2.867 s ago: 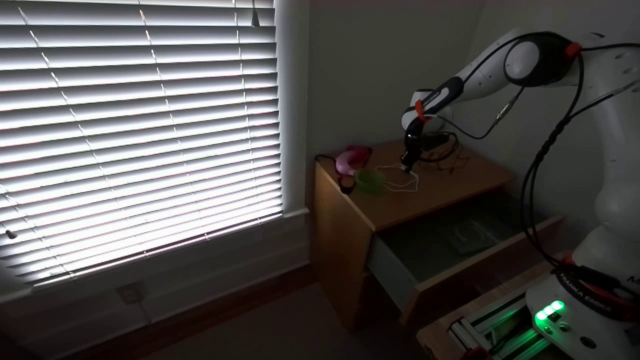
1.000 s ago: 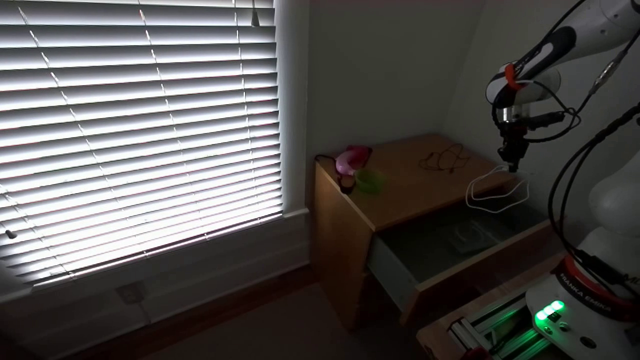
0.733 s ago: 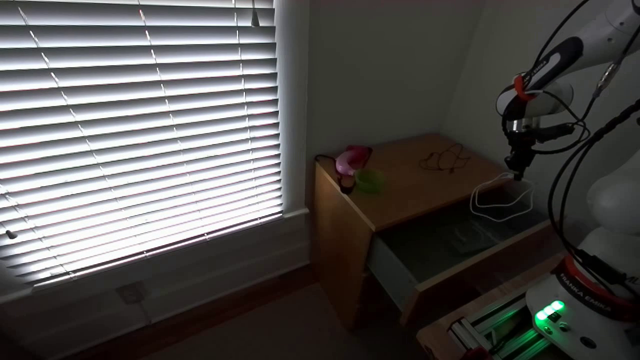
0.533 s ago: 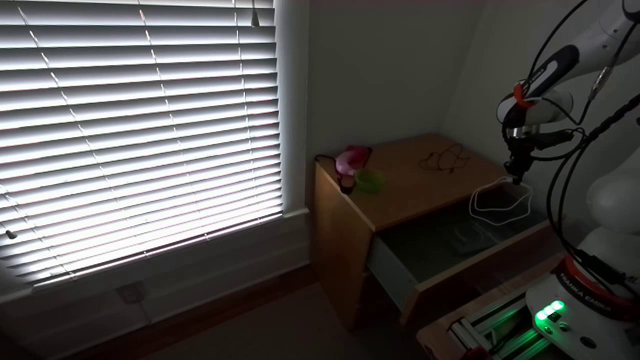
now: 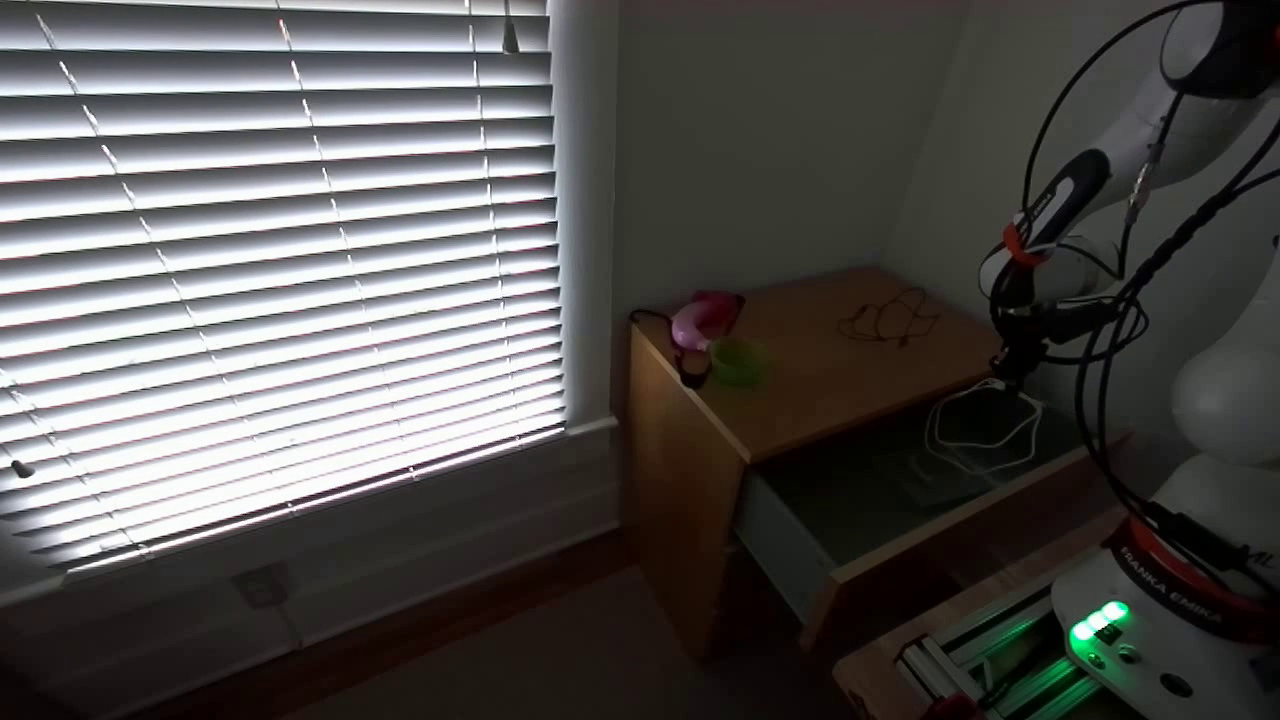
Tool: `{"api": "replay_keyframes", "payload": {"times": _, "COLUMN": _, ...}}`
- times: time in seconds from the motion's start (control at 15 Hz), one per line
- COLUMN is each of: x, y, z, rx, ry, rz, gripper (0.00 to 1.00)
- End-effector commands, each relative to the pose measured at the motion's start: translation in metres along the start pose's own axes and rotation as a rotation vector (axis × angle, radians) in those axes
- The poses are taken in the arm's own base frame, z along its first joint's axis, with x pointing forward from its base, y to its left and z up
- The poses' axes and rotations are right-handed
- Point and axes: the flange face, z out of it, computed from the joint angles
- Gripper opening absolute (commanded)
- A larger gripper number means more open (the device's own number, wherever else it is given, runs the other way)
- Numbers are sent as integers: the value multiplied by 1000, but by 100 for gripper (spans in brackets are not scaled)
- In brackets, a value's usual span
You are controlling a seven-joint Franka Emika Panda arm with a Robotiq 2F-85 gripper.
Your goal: Put the white cable in the open drawer
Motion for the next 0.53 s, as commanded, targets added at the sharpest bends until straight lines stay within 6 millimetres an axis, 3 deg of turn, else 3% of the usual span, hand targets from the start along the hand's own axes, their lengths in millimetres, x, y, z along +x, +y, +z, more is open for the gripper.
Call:
{"api": "replay_keyframes", "payload": {"times": 0.0, "x": 10, "y": 13, "z": 36, "rx": 5, "ry": 16, "rz": 41, "gripper": 1}}
{"api": "replay_keyframes", "payload": {"times": 0.47, "x": 21, "y": 56, "z": 87, "rx": -24, "ry": 49, "rz": 121, "gripper": 1}}
